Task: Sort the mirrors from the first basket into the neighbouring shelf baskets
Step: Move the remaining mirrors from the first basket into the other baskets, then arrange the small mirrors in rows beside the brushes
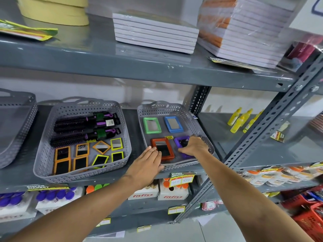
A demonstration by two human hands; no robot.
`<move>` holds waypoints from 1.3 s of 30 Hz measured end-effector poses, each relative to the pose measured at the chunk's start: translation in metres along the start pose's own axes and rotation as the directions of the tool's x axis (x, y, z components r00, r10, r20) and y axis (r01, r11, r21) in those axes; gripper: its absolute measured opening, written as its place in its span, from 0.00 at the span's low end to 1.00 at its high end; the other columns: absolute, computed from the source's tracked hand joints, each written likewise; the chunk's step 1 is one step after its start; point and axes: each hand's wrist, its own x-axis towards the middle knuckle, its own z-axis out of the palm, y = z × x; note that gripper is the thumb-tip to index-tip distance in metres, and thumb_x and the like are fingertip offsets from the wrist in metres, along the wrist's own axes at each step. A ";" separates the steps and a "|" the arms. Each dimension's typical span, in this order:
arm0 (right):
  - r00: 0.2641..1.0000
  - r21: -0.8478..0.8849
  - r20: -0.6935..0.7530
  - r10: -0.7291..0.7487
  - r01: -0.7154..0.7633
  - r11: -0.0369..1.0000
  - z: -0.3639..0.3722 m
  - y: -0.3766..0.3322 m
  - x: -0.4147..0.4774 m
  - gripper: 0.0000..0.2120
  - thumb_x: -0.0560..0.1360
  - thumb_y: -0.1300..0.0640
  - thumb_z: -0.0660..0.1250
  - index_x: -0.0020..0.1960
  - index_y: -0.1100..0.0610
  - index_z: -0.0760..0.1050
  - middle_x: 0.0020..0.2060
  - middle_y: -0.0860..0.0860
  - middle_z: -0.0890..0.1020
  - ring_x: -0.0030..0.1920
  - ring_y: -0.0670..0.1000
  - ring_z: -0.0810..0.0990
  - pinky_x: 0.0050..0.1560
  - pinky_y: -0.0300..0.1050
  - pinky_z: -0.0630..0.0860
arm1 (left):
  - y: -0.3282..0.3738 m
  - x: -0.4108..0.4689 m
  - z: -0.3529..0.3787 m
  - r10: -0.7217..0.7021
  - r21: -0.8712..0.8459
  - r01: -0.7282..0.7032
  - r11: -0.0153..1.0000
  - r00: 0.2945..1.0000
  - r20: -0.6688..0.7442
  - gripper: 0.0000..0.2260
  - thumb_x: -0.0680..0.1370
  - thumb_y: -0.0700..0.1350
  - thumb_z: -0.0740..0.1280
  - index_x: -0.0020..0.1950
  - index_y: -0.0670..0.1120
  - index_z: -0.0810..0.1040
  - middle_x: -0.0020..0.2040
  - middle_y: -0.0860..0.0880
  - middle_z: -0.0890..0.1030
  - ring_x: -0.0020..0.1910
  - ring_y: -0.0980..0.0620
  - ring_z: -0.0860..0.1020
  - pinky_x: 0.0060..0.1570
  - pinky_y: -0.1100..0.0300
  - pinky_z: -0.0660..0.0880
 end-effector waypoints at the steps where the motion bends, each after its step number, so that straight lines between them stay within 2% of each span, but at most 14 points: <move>1: 1.000 0.011 0.000 0.003 -0.003 1.000 -0.001 0.000 0.000 0.40 0.62 0.38 0.74 0.64 0.58 0.65 0.55 0.54 0.78 0.55 0.57 0.79 0.51 0.50 0.78 | 0.000 0.000 0.000 0.001 -0.005 -0.001 1.000 1.000 0.005 0.25 0.82 0.52 0.48 0.72 0.37 0.59 0.71 0.38 0.67 0.73 0.42 0.61 0.71 0.50 0.42; 6: 1.000 0.033 -0.027 0.015 -0.014 0.999 -0.002 -0.001 -0.003 0.44 0.61 0.32 0.72 0.65 0.58 0.63 0.57 0.56 0.78 0.57 0.60 0.79 0.47 0.49 0.75 | -0.002 -0.005 -0.004 -0.012 -0.034 0.011 0.999 1.000 -0.017 0.27 0.81 0.55 0.48 0.74 0.39 0.56 0.74 0.40 0.64 0.75 0.45 0.57 0.71 0.52 0.42; 8: 0.998 0.028 -0.058 0.027 -0.025 0.999 -0.003 -0.003 -0.004 0.43 0.62 0.29 0.70 0.64 0.57 0.63 0.57 0.56 0.77 0.57 0.60 0.78 0.44 0.49 0.74 | -0.003 -0.010 -0.007 -0.015 -0.023 0.014 1.000 0.999 -0.040 0.27 0.81 0.56 0.49 0.74 0.39 0.57 0.74 0.41 0.63 0.75 0.46 0.57 0.70 0.50 0.41; 10: 0.993 0.006 -0.121 0.009 -0.008 1.000 -0.005 -0.011 -0.006 0.41 0.64 0.28 0.66 0.65 0.57 0.64 0.58 0.57 0.77 0.58 0.60 0.78 0.45 0.50 0.75 | -0.008 -0.014 -0.011 -0.023 -0.059 0.021 0.998 0.999 -0.036 0.28 0.81 0.56 0.47 0.75 0.40 0.53 0.76 0.41 0.60 0.76 0.46 0.53 0.70 0.52 0.37; 13: 0.963 -0.021 -0.244 -0.112 0.110 0.994 -0.007 -0.033 -0.013 0.37 0.69 0.32 0.64 0.66 0.58 0.65 0.61 0.58 0.76 0.61 0.61 0.76 0.49 0.53 0.78 | -0.020 -0.020 -0.020 -0.063 -0.051 0.060 0.997 0.996 -0.067 0.27 0.81 0.55 0.47 0.74 0.39 0.54 0.75 0.41 0.62 0.75 0.45 0.55 0.71 0.54 0.39; 15: 0.937 -0.009 -0.291 -0.194 0.200 0.980 -0.009 -0.053 -0.020 0.32 0.71 0.35 0.63 0.65 0.57 0.67 0.60 0.58 0.77 0.60 0.61 0.76 0.49 0.53 0.78 | -0.033 -0.027 -0.027 -0.111 -0.036 0.109 0.993 0.991 -0.079 0.27 0.81 0.55 0.47 0.74 0.39 0.56 0.74 0.40 0.63 0.75 0.45 0.56 0.72 0.54 0.42; 19: 0.881 0.023 -0.298 -0.368 0.392 0.920 -0.015 -0.106 -0.037 0.24 0.74 0.41 0.63 0.62 0.56 0.70 0.58 0.57 0.78 0.59 0.60 0.77 0.50 0.53 0.79 | -0.069 -0.052 -0.035 -0.243 -0.018 0.242 0.970 0.965 -0.100 0.26 0.81 0.54 0.48 0.73 0.39 0.58 0.73 0.41 0.65 0.74 0.45 0.58 0.74 0.52 0.47; 22: 0.790 0.034 -0.304 -0.533 0.568 0.822 -0.019 -0.142 -0.050 0.20 0.74 0.46 0.65 0.59 0.58 0.73 0.57 0.57 0.78 0.57 0.60 0.77 0.52 0.51 0.77 | -0.097 -0.073 -0.042 -0.358 -0.033 0.357 0.934 0.927 -0.114 0.25 0.81 0.54 0.50 0.72 0.39 0.61 0.72 0.41 0.68 0.74 0.45 0.60 0.74 0.51 0.49; 26: 0.658 -0.045 -0.216 -0.721 0.731 0.681 -0.012 -0.189 -0.068 0.15 0.74 0.51 0.65 0.58 0.57 0.73 0.56 0.56 0.78 0.56 0.59 0.78 0.52 0.49 0.77 | -0.134 -0.102 -0.047 -0.528 -0.097 0.520 0.849 0.840 -0.126 0.25 0.80 0.54 0.51 0.70 0.39 0.65 0.68 0.41 0.71 0.71 0.45 0.64 0.73 0.50 0.54; 29: 0.594 -0.141 -0.068 -0.802 0.790 0.597 -0.003 -0.223 -0.078 0.16 0.75 0.53 0.65 0.61 0.54 0.73 0.58 0.55 0.78 0.57 0.58 0.78 0.52 0.51 0.78 | -0.160 -0.117 -0.048 -0.634 -0.165 0.616 0.770 0.768 -0.091 0.23 0.80 0.54 0.52 0.67 0.39 0.68 0.66 0.40 0.72 0.69 0.43 0.66 0.73 0.49 0.55; 31: 0.548 -0.210 0.055 -0.834 0.823 0.527 0.004 -0.242 -0.082 0.14 0.76 0.55 0.64 0.61 0.54 0.74 0.57 0.55 0.78 0.56 0.58 0.78 0.50 0.52 0.78 | -0.176 -0.127 -0.047 -0.671 -0.118 0.661 0.741 0.738 -0.078 0.21 0.80 0.52 0.53 0.66 0.39 0.68 0.65 0.40 0.72 0.69 0.42 0.66 0.73 0.49 0.55; 35: 0.531 -0.289 0.271 -0.803 0.840 0.459 0.021 -0.264 -0.083 0.10 0.75 0.60 0.63 0.56 0.56 0.75 0.52 0.56 0.78 0.53 0.59 0.78 0.44 0.52 0.77 | -0.202 -0.150 -0.043 -0.749 -0.062 0.747 0.662 0.662 -0.020 0.22 0.80 0.49 0.54 0.69 0.38 0.63 0.69 0.39 0.68 0.72 0.43 0.60 0.73 0.49 0.56; 39: 0.558 -0.266 0.301 -0.774 0.828 0.494 0.035 -0.268 -0.081 0.08 0.75 0.60 0.60 0.50 0.58 0.77 0.50 0.57 0.79 0.51 0.58 0.78 0.50 0.55 0.79 | -0.209 -0.157 -0.043 -0.823 -0.219 0.818 0.532 0.560 0.093 0.23 0.80 0.45 0.54 0.72 0.37 0.55 0.73 0.37 0.60 0.73 0.41 0.59 0.70 0.50 0.63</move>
